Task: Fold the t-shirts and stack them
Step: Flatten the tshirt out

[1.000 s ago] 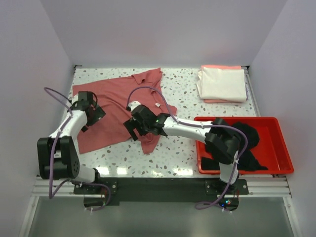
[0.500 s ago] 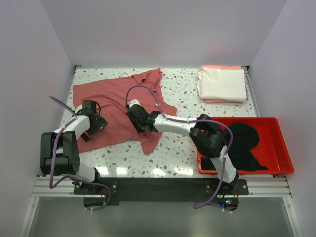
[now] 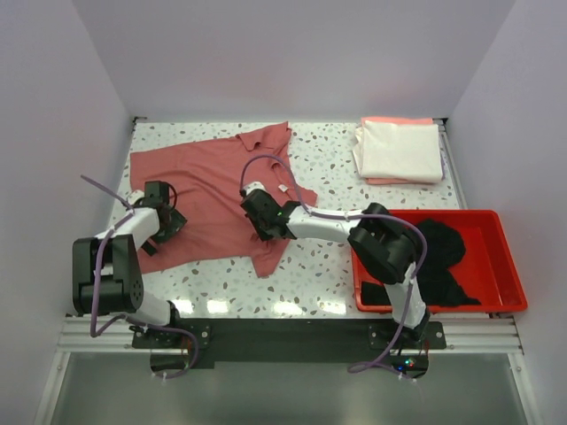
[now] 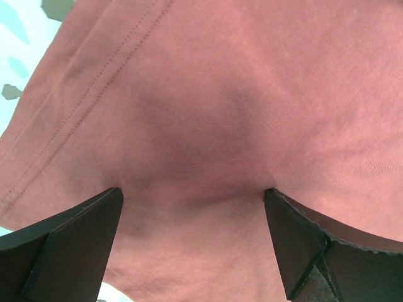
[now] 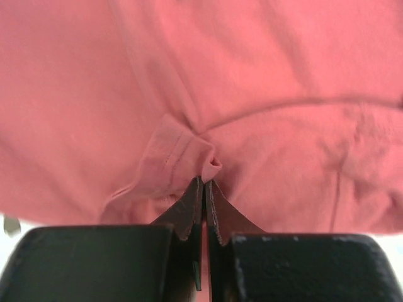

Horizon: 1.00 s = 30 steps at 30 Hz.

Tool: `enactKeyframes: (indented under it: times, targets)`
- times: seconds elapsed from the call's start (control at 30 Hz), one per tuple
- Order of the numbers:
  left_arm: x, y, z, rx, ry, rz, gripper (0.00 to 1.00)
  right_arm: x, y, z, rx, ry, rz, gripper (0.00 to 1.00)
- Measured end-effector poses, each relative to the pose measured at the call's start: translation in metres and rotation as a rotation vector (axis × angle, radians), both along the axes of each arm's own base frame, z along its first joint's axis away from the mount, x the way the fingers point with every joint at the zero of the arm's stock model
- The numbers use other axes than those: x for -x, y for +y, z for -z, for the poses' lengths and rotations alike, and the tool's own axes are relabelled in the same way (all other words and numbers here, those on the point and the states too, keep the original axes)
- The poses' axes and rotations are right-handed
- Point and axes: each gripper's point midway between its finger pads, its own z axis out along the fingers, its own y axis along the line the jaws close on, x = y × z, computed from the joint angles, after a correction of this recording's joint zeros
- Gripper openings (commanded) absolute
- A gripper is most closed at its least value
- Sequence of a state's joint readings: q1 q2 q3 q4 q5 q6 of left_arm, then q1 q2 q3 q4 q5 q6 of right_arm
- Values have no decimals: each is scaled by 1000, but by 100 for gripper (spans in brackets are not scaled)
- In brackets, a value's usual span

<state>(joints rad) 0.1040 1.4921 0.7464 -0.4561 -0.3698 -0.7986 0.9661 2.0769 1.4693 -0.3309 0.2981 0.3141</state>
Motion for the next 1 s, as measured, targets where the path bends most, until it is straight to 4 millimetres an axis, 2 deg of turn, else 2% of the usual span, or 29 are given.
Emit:
enactKeyframes:
  times: [0.13,0.33,0.43,0.63,0.73,0.83,0.87,0.93,0.97,1.0]
  targets:
    - [3,8,0,-8,-4,-42,100,20,-25,-12,-15,6,8,0]
    - [8,26,0,-15,-7,-110,100,52,-72,-55,-100,-29,52,0]
    - [10,33,0,-16,-8,-138,100,65,-93,-66,-125,-36,85,0]
    - [13,43,1,-20,-10,-172,100,100,-140,-45,-87,36,156,0]
    - [14,44,0,-23,-11,-180,100,115,-156,-33,-90,75,186,7]
    - [15,45,0,-25,-13,-194,100,127,-163,-29,-100,109,204,29]
    - [15,46,0,-26,-13,-201,100,128,-165,-29,-98,113,205,42]
    - [17,47,0,-24,-16,-215,100,129,-166,-31,-100,112,202,53]
    - [18,47,0,-22,-17,-220,100,129,-165,-32,-99,113,194,65]
    - [20,47,-1,-20,-16,-223,100,130,-164,-35,-105,118,186,71]
